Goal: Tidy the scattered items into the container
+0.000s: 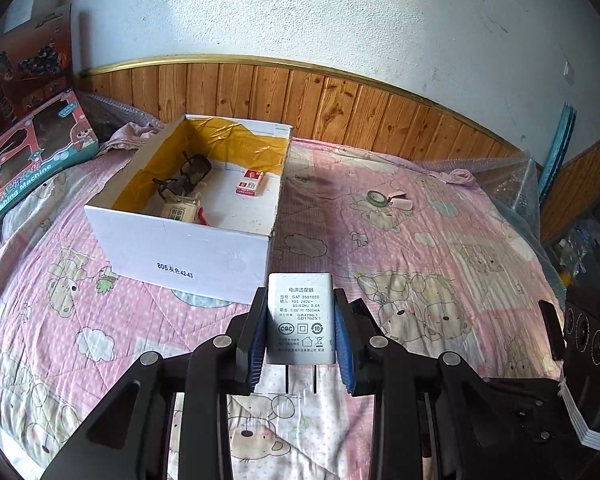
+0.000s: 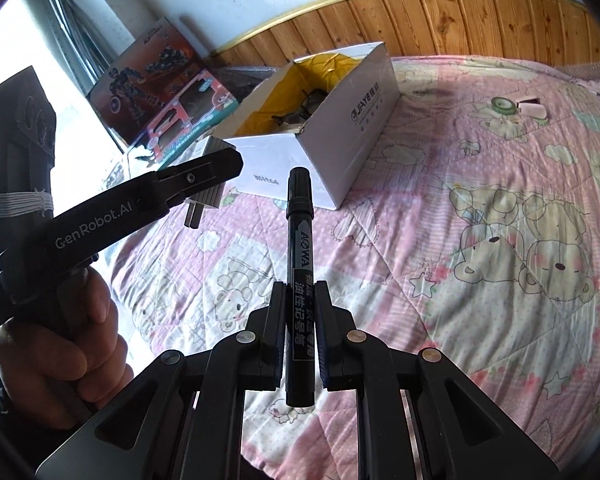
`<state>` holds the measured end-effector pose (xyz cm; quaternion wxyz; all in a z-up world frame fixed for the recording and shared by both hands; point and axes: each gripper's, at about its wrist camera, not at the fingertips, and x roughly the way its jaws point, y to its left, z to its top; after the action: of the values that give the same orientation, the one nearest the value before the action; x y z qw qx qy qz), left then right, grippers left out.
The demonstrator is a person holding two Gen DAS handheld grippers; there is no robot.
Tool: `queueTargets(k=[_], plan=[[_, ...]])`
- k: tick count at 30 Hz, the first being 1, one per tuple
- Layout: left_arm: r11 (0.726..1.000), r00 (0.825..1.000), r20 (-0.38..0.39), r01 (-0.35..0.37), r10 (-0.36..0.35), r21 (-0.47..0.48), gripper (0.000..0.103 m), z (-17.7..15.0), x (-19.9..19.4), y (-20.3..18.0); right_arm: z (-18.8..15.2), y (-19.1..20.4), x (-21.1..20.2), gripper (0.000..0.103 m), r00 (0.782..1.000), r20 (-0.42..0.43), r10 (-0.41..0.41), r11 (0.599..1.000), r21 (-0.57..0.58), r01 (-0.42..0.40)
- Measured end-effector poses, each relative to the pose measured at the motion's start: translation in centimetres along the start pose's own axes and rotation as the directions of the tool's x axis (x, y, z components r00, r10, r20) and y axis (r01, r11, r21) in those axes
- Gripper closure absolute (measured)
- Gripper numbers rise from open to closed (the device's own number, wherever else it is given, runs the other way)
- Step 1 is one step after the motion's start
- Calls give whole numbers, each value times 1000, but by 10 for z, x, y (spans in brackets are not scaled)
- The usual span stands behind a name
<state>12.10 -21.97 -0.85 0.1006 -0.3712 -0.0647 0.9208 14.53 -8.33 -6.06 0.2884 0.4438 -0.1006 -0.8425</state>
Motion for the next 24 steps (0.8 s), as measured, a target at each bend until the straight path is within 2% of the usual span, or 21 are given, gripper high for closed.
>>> queueTargets(k=[12, 24], plan=[[998, 999, 26, -22, 23, -61, 72, 9, -9, 36, 24, 25, 16, 89, 1000, -12, 17, 998, -54, -17], [993, 999, 38, -22, 26, -113, 72, 29, -2, 67, 60, 29, 36, 89, 1000, -9, 26, 997, -74, -27]])
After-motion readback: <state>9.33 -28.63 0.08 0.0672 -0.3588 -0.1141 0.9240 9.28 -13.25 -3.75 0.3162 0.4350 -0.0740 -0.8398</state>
